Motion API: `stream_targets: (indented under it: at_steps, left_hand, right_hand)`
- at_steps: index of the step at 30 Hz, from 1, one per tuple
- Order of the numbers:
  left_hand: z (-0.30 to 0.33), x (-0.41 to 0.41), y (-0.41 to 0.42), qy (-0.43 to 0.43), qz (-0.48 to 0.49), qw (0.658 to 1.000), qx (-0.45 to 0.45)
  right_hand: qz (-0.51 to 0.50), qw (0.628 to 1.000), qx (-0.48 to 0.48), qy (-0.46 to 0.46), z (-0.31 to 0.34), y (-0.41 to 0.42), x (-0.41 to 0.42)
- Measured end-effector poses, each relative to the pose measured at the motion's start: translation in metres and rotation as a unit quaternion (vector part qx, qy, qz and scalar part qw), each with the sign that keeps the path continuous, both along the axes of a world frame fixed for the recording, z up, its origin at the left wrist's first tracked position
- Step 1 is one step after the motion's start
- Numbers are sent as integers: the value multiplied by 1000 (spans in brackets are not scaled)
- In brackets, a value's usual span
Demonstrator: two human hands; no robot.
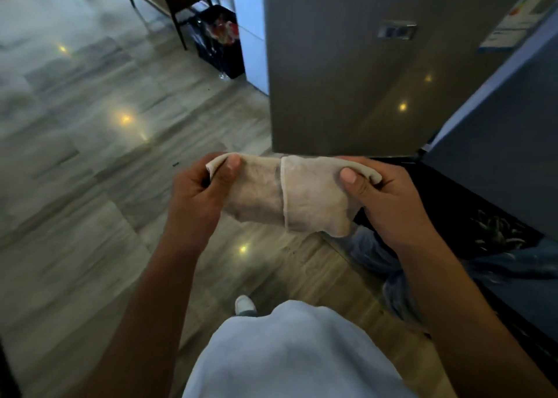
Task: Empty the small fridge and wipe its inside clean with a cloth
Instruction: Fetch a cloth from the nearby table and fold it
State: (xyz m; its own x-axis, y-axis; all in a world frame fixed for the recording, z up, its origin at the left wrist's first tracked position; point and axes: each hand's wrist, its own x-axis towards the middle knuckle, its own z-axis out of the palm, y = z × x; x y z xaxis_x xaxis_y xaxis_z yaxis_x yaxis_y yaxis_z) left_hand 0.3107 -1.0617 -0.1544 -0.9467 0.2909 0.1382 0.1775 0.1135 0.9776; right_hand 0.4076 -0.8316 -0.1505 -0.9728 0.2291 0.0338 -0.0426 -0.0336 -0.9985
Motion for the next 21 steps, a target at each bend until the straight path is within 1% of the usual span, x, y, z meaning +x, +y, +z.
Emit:
stream_targets:
  at_steps: [2, 3, 5, 6, 8, 9, 11, 15, 17, 18, 20, 21]
  left_hand:
    - [5, -25, -44, 13, 25, 1000, -8]
    - [5, -27, -43, 14, 23, 1000, -9]
    - [14, -50, -83, 32, 39, 998, -23]
    - [13, -51, -82, 26, 32, 999, -22]
    - [18, -71, -118, 30, 57, 997, -30]
    - [17, -72, -118, 26, 55, 998, -25]
    - [16, -91, -145, 16, 83, 996, -20]
    - [12, -113, -161, 0, 103, 995, -2]
    - [9, -140, -171, -9, 128, 992, 1]
    - [10, -139, -168, -9, 129, 992, 7]
    - [7, -172, -172, -8, 147, 989, 4]
    - [7, -173, -171, -8, 148, 989, 3]
  right_hand:
    - [20, 1000, -1, 4, -3, -40, -34]
    - [19, 1000, 1, 8, 0, -40, -34]
    - [35, 999, -5, 22, -1, -78, -66]
    - [34, 999, -13, 23, 1, -77, -66]
    - [51, 998, -20, 25, 0, -109, -98]
    - [46, 998, -18, 27, 2, -108, -98]
    - [61, 998, -15, 20, -1, -131, -129]
    - [86, 996, 0, 18, -2, -146, -163]
    - [112, 994, 11, 16, -9, -155, -201]
    - [112, 993, 10, 21, -8, -153, -201]
    - [125, 992, -1, 27, -15, -156, -241]
    - [123, 992, -4, 28, -14, -156, -243]
